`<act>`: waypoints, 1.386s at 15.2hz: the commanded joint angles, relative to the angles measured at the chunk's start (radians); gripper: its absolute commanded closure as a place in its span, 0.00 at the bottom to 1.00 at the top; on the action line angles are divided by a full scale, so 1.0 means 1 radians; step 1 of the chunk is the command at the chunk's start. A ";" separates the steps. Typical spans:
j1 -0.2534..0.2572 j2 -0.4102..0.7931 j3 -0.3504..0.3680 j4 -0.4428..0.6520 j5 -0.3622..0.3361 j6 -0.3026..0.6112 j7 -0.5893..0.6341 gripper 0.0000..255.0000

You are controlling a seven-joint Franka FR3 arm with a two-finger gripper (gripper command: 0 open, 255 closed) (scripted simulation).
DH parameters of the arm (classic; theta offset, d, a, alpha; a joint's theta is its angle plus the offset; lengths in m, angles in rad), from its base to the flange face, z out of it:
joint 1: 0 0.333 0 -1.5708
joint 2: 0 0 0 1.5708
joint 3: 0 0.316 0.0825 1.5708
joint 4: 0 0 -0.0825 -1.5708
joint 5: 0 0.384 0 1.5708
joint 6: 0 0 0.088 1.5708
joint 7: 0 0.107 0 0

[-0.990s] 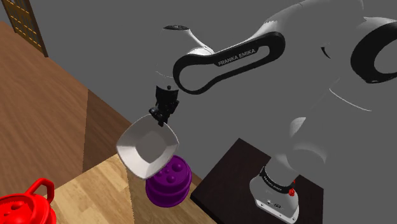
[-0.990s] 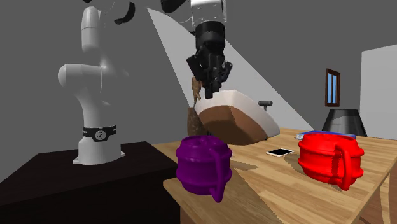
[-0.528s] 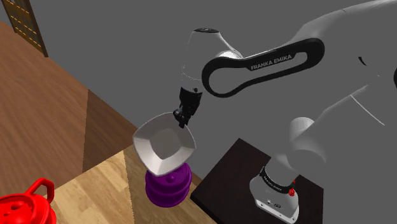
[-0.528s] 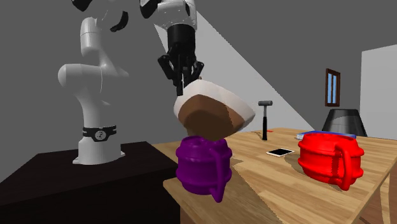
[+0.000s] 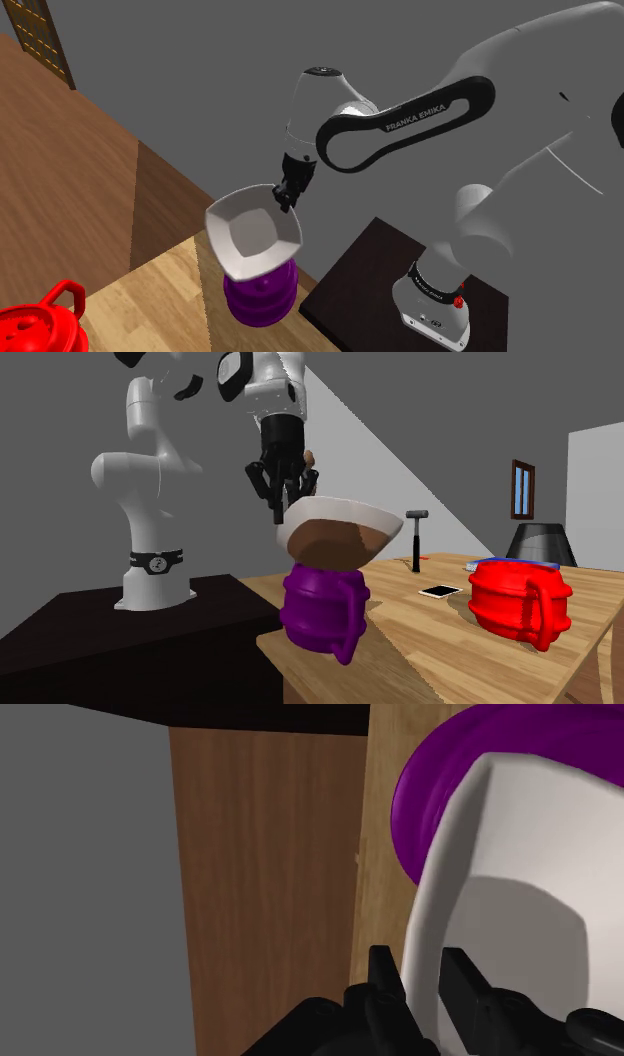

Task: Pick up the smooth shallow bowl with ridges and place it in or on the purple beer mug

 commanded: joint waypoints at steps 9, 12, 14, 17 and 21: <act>-0.007 0.110 0.019 -0.068 -0.022 0.168 0.019 1.00; -0.005 0.110 0.018 -0.068 -0.023 0.168 0.019 1.00; -0.005 0.110 0.017 -0.068 -0.023 0.168 0.020 1.00; -0.004 0.111 0.016 -0.068 -0.023 0.168 0.020 1.00; -0.004 0.110 0.015 -0.059 -0.024 0.159 0.019 0.00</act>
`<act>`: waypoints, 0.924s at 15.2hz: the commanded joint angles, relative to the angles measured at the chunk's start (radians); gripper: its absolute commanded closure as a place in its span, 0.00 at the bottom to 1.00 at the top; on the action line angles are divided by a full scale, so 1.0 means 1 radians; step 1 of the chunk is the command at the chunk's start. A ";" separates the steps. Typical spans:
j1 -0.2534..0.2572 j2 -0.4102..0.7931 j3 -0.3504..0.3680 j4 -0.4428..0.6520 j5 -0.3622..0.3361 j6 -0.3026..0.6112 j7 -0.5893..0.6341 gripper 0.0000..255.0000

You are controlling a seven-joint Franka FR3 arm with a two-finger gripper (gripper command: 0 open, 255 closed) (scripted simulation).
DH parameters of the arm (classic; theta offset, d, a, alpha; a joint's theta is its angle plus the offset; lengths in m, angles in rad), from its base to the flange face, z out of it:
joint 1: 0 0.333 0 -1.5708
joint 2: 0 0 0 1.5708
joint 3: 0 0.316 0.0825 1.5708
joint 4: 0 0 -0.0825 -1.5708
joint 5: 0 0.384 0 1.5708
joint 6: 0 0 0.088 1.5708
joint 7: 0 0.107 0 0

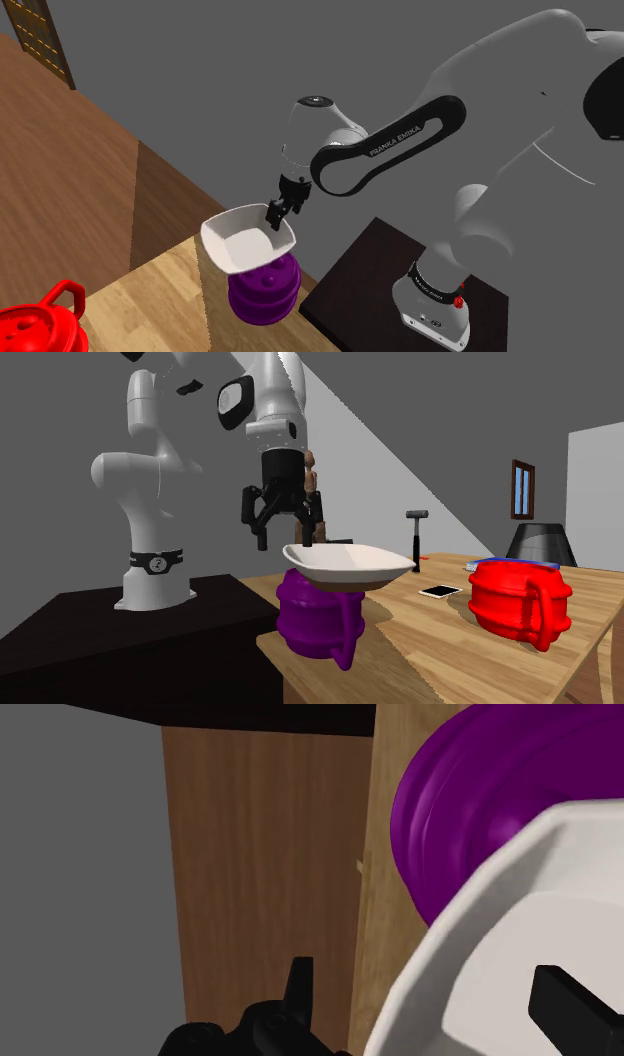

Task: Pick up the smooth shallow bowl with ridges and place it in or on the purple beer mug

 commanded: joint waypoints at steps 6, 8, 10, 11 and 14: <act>0.012 -0.105 -0.017 0.040 0.024 -0.144 -0.019 0.00; 0.012 -0.105 -0.017 0.040 0.024 -0.144 -0.019 0.00; 0.012 -0.105 -0.017 0.040 0.024 -0.144 -0.019 0.00; 0.012 -0.105 -0.017 0.040 0.024 -0.144 -0.019 0.00; 0.012 -0.105 -0.017 0.040 0.024 -0.144 -0.019 0.00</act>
